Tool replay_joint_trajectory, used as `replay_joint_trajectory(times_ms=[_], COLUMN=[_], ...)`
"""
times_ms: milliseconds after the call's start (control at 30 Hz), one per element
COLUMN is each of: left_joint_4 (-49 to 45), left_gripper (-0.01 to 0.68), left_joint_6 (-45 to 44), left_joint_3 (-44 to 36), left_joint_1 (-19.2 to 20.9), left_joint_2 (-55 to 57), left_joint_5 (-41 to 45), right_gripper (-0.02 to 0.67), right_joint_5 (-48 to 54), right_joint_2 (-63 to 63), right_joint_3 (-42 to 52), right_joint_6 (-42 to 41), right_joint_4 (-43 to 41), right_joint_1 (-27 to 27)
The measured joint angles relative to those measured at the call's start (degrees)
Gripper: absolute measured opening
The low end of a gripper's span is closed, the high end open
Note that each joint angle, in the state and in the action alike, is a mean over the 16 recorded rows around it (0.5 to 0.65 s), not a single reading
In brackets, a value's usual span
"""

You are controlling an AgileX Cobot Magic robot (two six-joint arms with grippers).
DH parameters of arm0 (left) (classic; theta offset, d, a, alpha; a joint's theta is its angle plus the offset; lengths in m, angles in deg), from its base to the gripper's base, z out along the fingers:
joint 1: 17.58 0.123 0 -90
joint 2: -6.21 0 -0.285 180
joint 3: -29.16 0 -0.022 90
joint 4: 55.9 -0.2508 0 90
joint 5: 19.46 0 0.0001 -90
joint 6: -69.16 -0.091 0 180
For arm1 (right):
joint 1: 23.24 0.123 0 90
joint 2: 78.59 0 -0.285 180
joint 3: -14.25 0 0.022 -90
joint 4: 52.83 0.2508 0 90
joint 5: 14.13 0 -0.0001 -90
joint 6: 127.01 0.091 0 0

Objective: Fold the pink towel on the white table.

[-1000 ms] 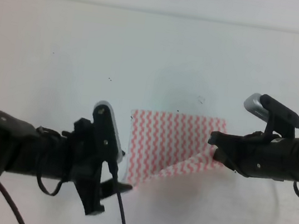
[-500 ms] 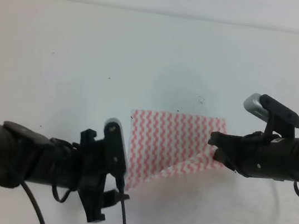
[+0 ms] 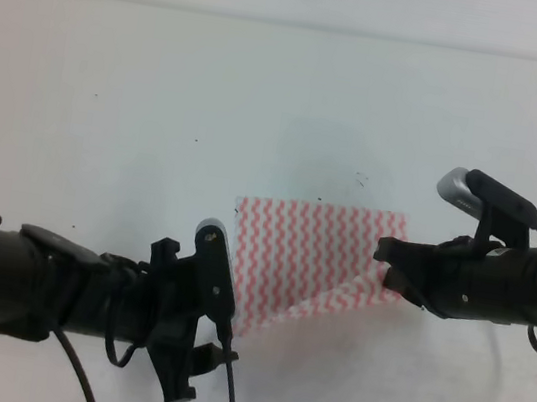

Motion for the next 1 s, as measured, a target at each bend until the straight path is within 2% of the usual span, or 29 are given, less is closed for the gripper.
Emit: replay_joint_trajectory(times_ms=[67,433,500,700,1000], left_joint_4=[0.00,-0.52,-0.15,3.98,12.22], left_gripper=[0.374,0.089,0.058,0.003,-0.004], left_joint_6=[0.15,0.88,0.91,0.58,-1.03], left_joint_3=[0.03,-0.06,-0.09,-0.10,0.09], left_joint_1=[0.00,0.01,0.02,0.05,0.09], left_joint_2=[0.04,-0.17,-0.54,-1.99,-3.77], left_joint_5=[0.28,2.02,1.93,0.22,-1.85], right_gripper=[-0.016,-0.016,-0.016,-0.016,-0.016], right_joint_5=[0.03,0.68,0.83,1.14,1.17], right_joint_2=[0.00,-0.06,0.06,0.11,0.22], right_joint_3=[0.00,0.01,0.00,0.00,-0.01], right_joint_6=[0.00,0.01,0.01,0.01,0.01], right_joint_4=[-0.08,-0.56,-0.65,-0.74,-0.77], right_joint_1=[0.00,0.00,0.00,-0.01,-0.01])
